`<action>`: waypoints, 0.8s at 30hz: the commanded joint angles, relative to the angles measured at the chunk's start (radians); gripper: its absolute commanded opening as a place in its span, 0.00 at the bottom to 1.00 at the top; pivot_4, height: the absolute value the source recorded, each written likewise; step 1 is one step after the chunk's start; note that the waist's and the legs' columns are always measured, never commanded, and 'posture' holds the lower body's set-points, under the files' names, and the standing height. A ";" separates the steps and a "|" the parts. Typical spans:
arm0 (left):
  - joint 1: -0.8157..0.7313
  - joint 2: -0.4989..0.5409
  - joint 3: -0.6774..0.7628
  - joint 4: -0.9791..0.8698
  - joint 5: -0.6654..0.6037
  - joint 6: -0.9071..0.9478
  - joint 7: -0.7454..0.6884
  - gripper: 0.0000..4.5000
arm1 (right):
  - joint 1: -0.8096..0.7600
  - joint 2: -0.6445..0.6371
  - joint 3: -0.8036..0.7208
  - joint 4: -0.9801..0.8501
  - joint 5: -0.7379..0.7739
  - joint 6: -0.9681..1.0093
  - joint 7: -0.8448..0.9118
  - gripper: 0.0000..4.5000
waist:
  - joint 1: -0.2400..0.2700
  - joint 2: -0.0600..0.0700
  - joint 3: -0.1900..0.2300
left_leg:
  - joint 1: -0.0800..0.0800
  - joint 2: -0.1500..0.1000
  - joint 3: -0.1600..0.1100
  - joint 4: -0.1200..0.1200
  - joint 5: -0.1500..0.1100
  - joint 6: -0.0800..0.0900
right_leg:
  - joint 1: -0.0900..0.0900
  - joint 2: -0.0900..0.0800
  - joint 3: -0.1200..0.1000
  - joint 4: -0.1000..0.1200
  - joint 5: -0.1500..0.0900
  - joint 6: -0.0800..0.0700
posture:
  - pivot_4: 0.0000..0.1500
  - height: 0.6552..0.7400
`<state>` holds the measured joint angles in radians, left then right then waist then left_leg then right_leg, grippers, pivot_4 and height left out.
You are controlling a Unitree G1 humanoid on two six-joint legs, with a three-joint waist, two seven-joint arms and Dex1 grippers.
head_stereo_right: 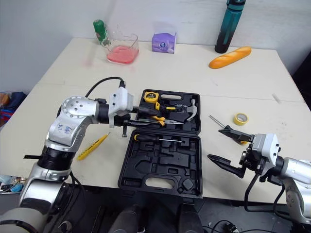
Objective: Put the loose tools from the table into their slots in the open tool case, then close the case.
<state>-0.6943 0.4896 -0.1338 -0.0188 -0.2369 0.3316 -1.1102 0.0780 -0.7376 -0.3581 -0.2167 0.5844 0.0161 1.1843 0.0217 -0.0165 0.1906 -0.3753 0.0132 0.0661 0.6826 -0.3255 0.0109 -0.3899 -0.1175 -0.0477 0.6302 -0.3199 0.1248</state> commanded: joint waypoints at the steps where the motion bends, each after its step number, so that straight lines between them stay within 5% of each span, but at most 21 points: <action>1: 0.035 -0.027 0.007 -0.004 -0.014 -0.009 0.048 0.03 | -0.015 0.008 -0.007 0.006 0.005 -0.026 0.000 1.00 | 0.000 0.000 0.000 | 0.000 0.000 0.000 0.000 0.000 0.000 | 0.000 0.000 0.000 0.000 0.000 0.000 | 1.00 1.00; 14: 0.079 -0.064 -0.117 0.132 0.130 0.004 0.176 0.03 | -0.037 0.001 -0.002 0.029 0.001 -0.031 0.012 1.00 | 0.000 0.000 0.000 | 0.001 0.000 0.000 0.000 0.000 0.000 | 0.001 0.000 0.000 0.000 0.000 0.000 | 1.00 1.00; 24: 0.115 -0.056 -0.168 0.158 0.162 -0.052 0.140 0.03 | -0.027 0.003 -0.007 0.019 -0.001 -0.029 0.003 1.00 | 0.000 0.000 0.000 | 0.002 0.000 0.000 0.000 0.000 0.000 | 0.002 0.000 0.000 -0.001 0.000 0.000 | 1.00 1.00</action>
<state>-0.6059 0.4288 -0.2626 0.1267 -0.1035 0.2862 -0.9563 0.0494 -0.7351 -0.3537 -0.1859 0.5761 -0.0009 1.1896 0.0217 -0.0162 0.1904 -0.3729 0.0133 0.0660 0.6823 -0.3259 0.0107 -0.3874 -0.1177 -0.0481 0.6292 -0.3195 0.1248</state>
